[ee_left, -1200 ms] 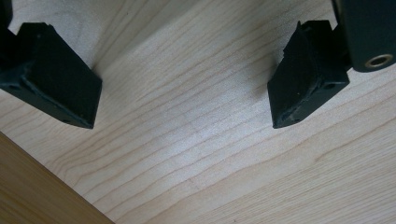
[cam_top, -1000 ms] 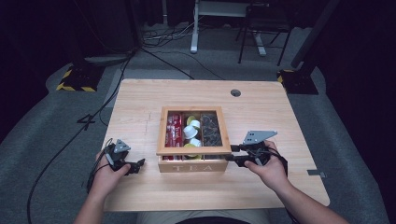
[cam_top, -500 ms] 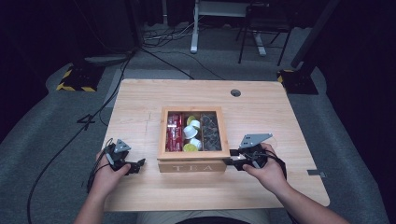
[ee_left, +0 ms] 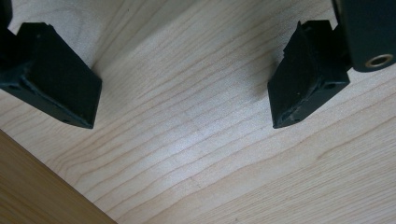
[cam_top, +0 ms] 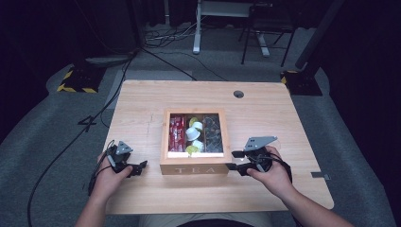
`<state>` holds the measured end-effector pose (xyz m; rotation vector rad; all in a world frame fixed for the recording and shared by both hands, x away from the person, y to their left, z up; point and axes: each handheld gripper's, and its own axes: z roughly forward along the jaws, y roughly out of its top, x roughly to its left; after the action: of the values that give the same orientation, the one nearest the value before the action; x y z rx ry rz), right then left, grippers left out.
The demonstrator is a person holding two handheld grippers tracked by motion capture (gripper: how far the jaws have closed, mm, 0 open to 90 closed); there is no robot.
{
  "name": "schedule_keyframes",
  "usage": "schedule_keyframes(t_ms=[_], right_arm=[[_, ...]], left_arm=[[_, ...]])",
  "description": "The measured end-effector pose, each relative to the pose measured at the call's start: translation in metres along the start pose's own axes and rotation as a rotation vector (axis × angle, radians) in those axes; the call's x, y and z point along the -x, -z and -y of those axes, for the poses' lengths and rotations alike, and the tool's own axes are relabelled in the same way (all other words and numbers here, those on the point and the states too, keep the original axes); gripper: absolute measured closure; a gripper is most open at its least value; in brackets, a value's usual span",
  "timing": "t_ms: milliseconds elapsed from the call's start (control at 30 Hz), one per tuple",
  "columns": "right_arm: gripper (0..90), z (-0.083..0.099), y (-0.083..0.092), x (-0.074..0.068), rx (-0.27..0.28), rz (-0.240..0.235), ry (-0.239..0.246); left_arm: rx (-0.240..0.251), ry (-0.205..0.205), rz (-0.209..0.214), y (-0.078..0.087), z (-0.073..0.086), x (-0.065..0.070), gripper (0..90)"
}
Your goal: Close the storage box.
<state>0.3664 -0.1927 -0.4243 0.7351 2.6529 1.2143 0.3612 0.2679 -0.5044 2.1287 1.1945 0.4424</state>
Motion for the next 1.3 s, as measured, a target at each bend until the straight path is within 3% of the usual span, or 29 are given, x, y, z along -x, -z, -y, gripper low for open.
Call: schedule_keyframes(t_ms=[300, 367, 500, 633, 667, 967, 1300], right_arm=[[34.1, -0.010, 0.016, 0.012, 0.094, 0.020, -0.030], [29.2, -0.014, 0.034, 0.021, 0.132, 0.060, -0.045], [25.6, -0.014, 0.058, 0.031, 0.169, 0.094, -0.060], [24.8, -0.010, 0.074, 0.040, 0.185, 0.141, -0.071], [24.6, -0.006, 0.085, 0.047, 0.189, 0.172, -0.076], [21.3, 0.021, 0.114, 0.080, 0.149, 0.269, -0.118], [17.5, 0.062, 0.118, 0.116, 0.065, 0.352, -0.203]], left_arm=[[0.009, 0.004, 0.006, 0.000, 0.000, -0.001, 11.4], [0.010, -0.003, 0.008, 0.001, 0.001, -0.003, 14.1], [0.009, -0.001, 0.008, 0.003, 0.001, -0.004, 15.9], [0.001, -0.001, 0.014, 0.004, 0.002, -0.004, 16.4], [-0.005, 0.002, 0.012, 0.005, 0.001, -0.004, 16.4], [-0.008, 0.017, 0.018, 0.006, -0.001, -0.005, 16.1], [-0.002, 0.016, 0.000, 0.007, -0.001, -0.008, 16.0]])
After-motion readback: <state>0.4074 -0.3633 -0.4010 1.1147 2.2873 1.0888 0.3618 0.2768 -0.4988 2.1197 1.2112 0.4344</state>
